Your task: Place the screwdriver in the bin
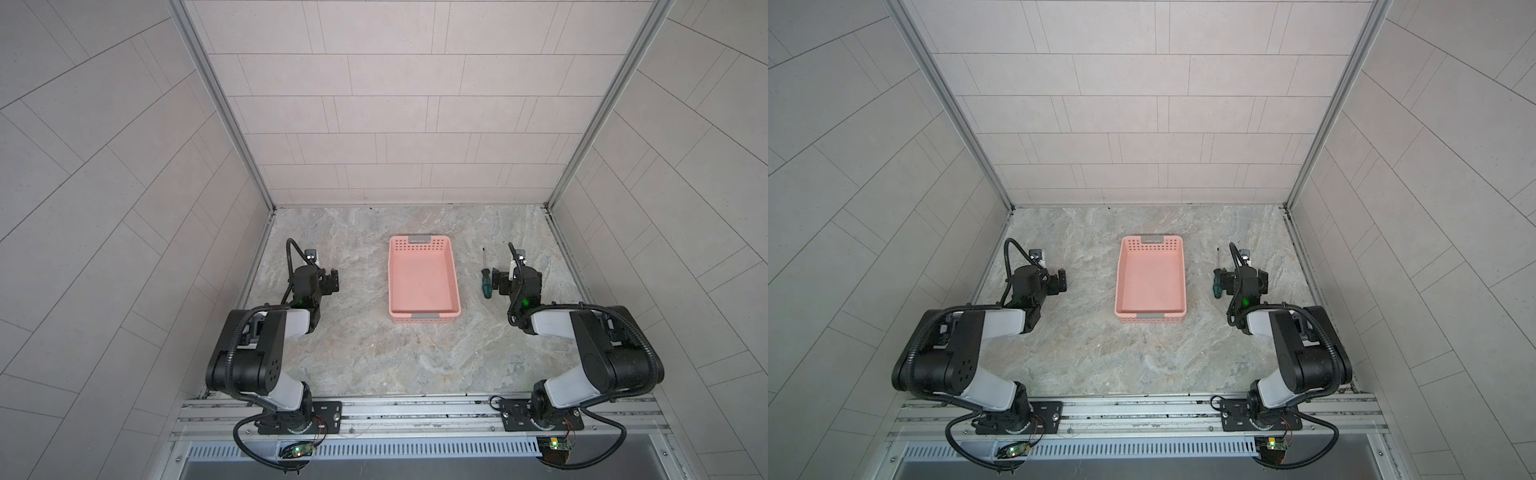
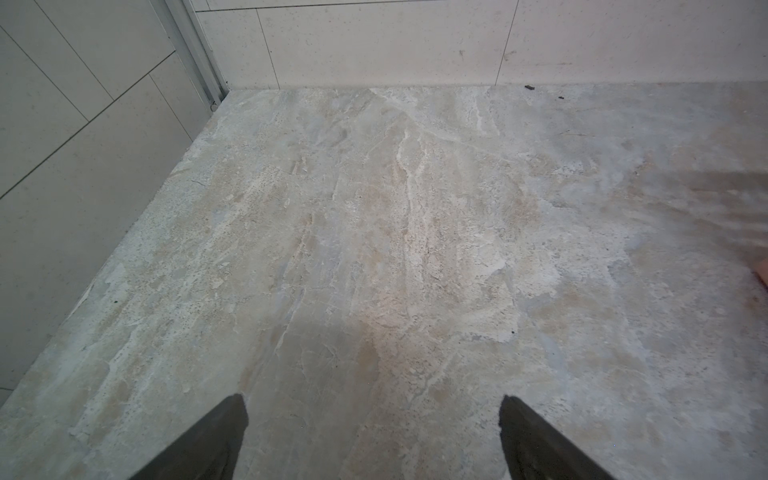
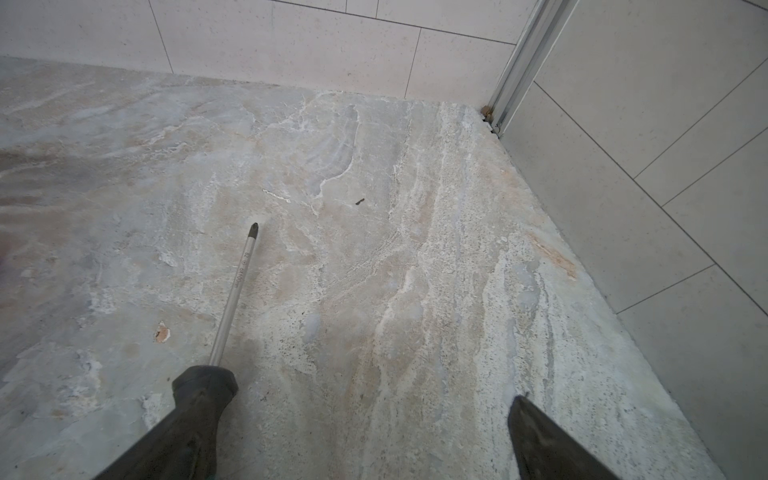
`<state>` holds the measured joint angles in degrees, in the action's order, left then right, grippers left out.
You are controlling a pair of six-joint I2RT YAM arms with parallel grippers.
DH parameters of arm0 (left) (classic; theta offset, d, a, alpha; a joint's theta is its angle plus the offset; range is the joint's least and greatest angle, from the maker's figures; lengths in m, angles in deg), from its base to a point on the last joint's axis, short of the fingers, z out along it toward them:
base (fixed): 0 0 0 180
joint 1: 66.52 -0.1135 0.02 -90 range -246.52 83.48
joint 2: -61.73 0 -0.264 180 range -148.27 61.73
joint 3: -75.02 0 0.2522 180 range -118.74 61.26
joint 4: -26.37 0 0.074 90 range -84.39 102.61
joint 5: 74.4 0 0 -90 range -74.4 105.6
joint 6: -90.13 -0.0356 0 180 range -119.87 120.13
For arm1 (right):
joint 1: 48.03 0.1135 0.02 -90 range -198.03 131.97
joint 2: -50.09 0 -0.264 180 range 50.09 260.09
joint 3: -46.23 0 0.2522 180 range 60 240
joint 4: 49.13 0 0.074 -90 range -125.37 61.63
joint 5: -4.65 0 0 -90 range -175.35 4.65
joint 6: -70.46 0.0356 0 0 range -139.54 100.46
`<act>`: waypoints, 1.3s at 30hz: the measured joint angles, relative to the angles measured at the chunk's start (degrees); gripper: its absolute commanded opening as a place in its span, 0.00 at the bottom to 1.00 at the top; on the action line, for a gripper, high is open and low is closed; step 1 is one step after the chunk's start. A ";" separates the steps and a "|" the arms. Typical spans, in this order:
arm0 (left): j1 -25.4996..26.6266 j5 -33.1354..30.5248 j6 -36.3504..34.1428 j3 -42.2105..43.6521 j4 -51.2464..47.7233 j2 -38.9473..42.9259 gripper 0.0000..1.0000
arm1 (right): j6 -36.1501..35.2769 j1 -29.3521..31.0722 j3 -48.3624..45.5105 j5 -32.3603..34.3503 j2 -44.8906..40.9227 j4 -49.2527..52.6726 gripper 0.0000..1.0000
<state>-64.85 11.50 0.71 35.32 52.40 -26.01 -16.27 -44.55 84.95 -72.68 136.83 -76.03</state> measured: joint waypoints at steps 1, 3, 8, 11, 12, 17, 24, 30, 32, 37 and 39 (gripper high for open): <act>-0.20 -0.09 0.04 -0.02 -0.09 0.00 1.00 | 0.00 0.00 0.00 0.00 0.00 -0.02 1.00; -0.33 -0.33 0.28 -0.04 -0.35 0.00 1.00 | 0.00 -0.02 0.00 0.00 0.00 0.00 1.00; -0.33 -0.70 0.68 -0.04 -0.48 0.00 1.00 | 0.00 -0.02 0.00 0.00 0.00 0.00 1.00; -0.33 -0.90 0.87 -0.04 -0.55 0.00 1.00 | 0.00 -0.02 0.00 0.00 0.00 0.00 1.00; -0.33 -0.92 0.90 -0.04 -0.57 0.00 1.00 | 0.00 0.00 0.00 0.17 0.00 0.02 0.99; -0.33 -1.14 0.90 -0.04 -0.61 0.00 1.00 | 3.06 -0.20 3.80 4.13 -3.26 11.37 1.00; 1.40 -7.30 3.65 -10.93 -22.49 6.05 1.00 | 10.05 -0.92 20.04 4.02 -14.47 34.03 1.00; 1.88 -7.06 11.23 -33.94 -43.67 8.46 1.00 | 13.25 -0.59 33.83 -0.42 -11.61 52.28 1.00; 2.14 -4.24 12.44 -37.27 -48.04 8.46 1.00 | 13.75 0.04 36.02 -2.38 -9.75 56.50 0.99; 4.50 -1.09 14.08 -38.42 -57.99 8.28 1.00 | 14.88 2.60 36.41 -5.62 -7.08 63.28 0.92; 5.35 -0.22 14.40 -38.42 -60.92 8.24 1.00 | 15.23 3.26 36.41 -6.38 -6.10 64.54 0.89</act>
<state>-59.49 11.28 15.12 -3.10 -8.52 -17.77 -1.04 -41.29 121.36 -79.06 130.73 -11.49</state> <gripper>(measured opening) 0.996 0.912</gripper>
